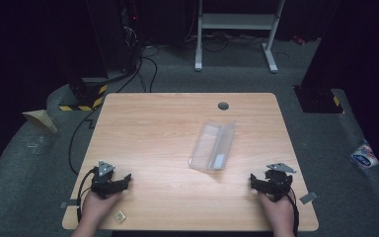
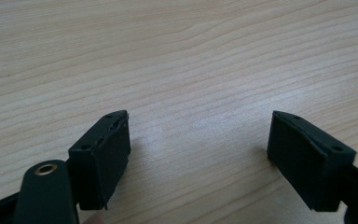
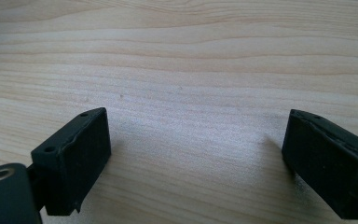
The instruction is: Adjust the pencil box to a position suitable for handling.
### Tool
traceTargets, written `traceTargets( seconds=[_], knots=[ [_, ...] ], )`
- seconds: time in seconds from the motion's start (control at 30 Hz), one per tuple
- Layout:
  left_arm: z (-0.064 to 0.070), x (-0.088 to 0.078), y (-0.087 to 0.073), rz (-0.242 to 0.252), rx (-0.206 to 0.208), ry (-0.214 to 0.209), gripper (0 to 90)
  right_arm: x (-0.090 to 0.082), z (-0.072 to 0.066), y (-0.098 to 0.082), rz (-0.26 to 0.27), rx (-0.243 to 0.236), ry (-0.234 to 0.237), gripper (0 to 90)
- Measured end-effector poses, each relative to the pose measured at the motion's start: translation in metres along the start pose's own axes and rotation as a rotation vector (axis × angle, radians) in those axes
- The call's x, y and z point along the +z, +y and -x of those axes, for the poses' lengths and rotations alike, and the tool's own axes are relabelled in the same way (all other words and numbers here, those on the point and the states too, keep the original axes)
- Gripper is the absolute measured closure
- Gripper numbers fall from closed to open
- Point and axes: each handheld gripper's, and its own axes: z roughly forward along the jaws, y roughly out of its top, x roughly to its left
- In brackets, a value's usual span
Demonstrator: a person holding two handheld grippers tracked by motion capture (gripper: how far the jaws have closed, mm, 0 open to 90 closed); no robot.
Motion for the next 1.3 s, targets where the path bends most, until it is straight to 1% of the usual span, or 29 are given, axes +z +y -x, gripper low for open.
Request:
traceTargets(
  seconds=[0.13,0.17,0.5,0.53,0.6,0.63,0.77,0.87,0.93,0.97,1.0,1.07,1.1,1.13,1.17,1.2,1.23,1.27,1.3],
  knots=[
    [0.000,0.000,0.000,0.000,0.002,-0.007,20.5,-0.001,-0.001,-0.001,-0.001,-0.007,0.006,7.7],
    [-0.001,0.001,0.000,0.000,0.010,-0.007,20.5,-0.002,-0.001,-0.001,-0.004,0.000,0.007,7.7],
    [-0.001,0.001,0.001,-0.002,0.017,-0.007,19.9,-0.002,-0.001,-0.001,-0.003,-0.001,0.006,7.8],
    [0.000,0.001,0.001,-0.004,0.010,-0.010,19.9,-0.001,-0.001,-0.001,-0.001,-0.011,0.012,7.7],
    [0.000,0.001,0.001,-0.002,0.010,-0.011,19.9,-0.001,-0.003,-0.001,-0.002,-0.016,0.018,7.7],
    [0.000,0.001,0.001,-0.002,0.010,-0.010,19.9,-0.001,-0.004,-0.001,0.001,-0.028,0.024,7.8],
    [0.000,0.001,0.001,-0.002,0.010,-0.011,19.8,-0.001,-0.005,-0.001,0.001,-0.032,0.026,8.1],
    [0.000,0.001,0.001,-0.002,0.012,-0.013,19.7,-0.001,-0.005,-0.001,0.004,-0.032,0.025,10.1],
    [0.000,0.001,0.001,-0.002,0.013,-0.014,19.5,-0.003,-0.005,-0.001,0.009,-0.027,0.024,14.6],
    [0.000,0.002,0.001,-0.002,0.012,-0.015,19.4,-0.003,-0.006,-0.001,0.012,-0.030,0.023,15.5],
    [0.000,0.001,0.001,-0.003,0.015,-0.015,19.2,-0.004,-0.008,-0.001,0.020,-0.047,0.027,15.6],
    [0.000,0.002,0.001,-0.003,0.014,-0.013,18.7,-0.007,-0.016,0.000,0.051,-0.064,0.037,16.3],
    [0.000,0.002,0.001,-0.003,0.014,-0.013,18.6,-0.008,-0.019,0.001,0.055,-0.064,0.037,16.8],
    [0.000,0.002,0.001,-0.003,0.014,-0.013,18.6,-0.008,-0.019,0.001,0.055,-0.064,0.037,16.8],
    [0.000,0.002,0.001,-0.003,0.015,-0.012,18.7,-0.009,-0.024,0.002,0.068,-0.075,0.041,17.6],
    [0.000,0.002,0.001,-0.003,0.015,-0.012,18.6,-0.009,-0.024,0.002,0.068,-0.075,0.041,17.6],
    [0.000,0.001,0.001,-0.006,0.016,-0.013,18.6,-0.009,-0.029,0.004,0.077,-0.073,0.045,18.8],
    [0.000,0.001,0.001,-0.006,0.016,-0.013,18.6,-0.009,-0.029,0.004,0.077,-0.073,0.045,18.8],
    [0.000,0.001,0.001,-0.006,0.016,-0.014,18.5,-0.009,-0.035,0.007,0.084,-0.079,0.049,19.4]
  ],
)
